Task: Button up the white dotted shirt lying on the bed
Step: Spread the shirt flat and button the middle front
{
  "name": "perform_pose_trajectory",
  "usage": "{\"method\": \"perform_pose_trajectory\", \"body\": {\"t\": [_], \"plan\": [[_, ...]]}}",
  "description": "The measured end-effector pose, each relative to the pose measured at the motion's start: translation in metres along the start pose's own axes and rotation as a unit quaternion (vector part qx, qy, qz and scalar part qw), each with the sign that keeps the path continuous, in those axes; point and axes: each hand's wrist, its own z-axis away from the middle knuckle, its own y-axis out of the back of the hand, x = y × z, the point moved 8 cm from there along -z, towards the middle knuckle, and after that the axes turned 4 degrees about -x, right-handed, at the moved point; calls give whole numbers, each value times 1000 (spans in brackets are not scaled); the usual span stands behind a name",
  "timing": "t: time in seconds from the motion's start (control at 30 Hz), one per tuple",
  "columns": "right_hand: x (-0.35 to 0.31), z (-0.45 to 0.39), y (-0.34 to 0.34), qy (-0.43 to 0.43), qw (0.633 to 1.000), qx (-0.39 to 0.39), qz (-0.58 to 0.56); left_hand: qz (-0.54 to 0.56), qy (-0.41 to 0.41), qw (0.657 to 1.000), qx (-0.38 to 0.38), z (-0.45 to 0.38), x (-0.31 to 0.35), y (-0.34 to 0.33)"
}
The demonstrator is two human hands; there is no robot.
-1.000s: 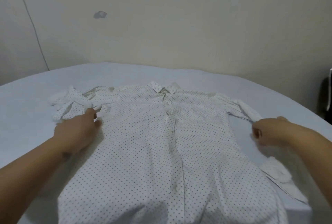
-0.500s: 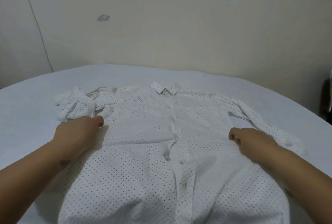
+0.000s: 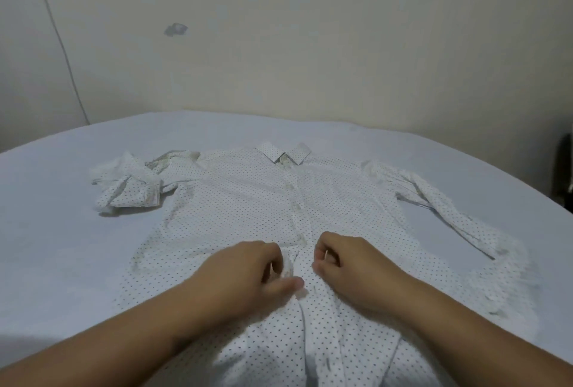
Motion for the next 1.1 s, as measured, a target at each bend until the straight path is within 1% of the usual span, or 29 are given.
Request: {"method": "perform_pose_trajectory", "body": {"t": [0.1,0.17,0.23,0.33,0.37,0.43,0.47,0.53,0.6,0.67,0.77,0.87,0.93,1.0,1.1], "plan": [[-3,9,-12,-25,1000,-2,3,-8,38,999,21,3,6,-5],[-5,16,-19,-41,998,-10,35,-9,44,999,9,2,9,-7],[-8,22,-22,-54,997,-14,51,18,44,999,-22,0,11,-8],[-13,27,-23,-63,996,-22,61,137,43,984,-106,0,10,-10],[-15,29,-24,-61,996,-23,67,148,39,979,-135,1,10,-11],[-16,31,-23,-58,995,-19,75,122,40,977,-168,4,7,-11],[-17,33,-23,-59,995,-17,75,89,42,981,-165,5,6,-10],[-17,36,-23,-61,996,-11,68,40,44,992,-115,6,5,-3],[-17,36,-23,-61,996,0,62,60,39,997,-37,7,9,5],[-16,36,-22,-70,996,21,50,90,23,995,16,10,17,9],[-14,35,-19,-92,994,52,36,88,32,995,36,8,23,2],[-11,36,-17,-107,992,59,10,68,55,996,24,7,24,-10],[-8,37,-16,-108,992,60,-13,73,60,995,28,8,25,-13],[-7,39,-15,-104,992,62,-32,86,56,994,41,9,29,-11],[-3,40,-12,-103,990,64,-76,52,38,997,49,9,38,-10]]}}
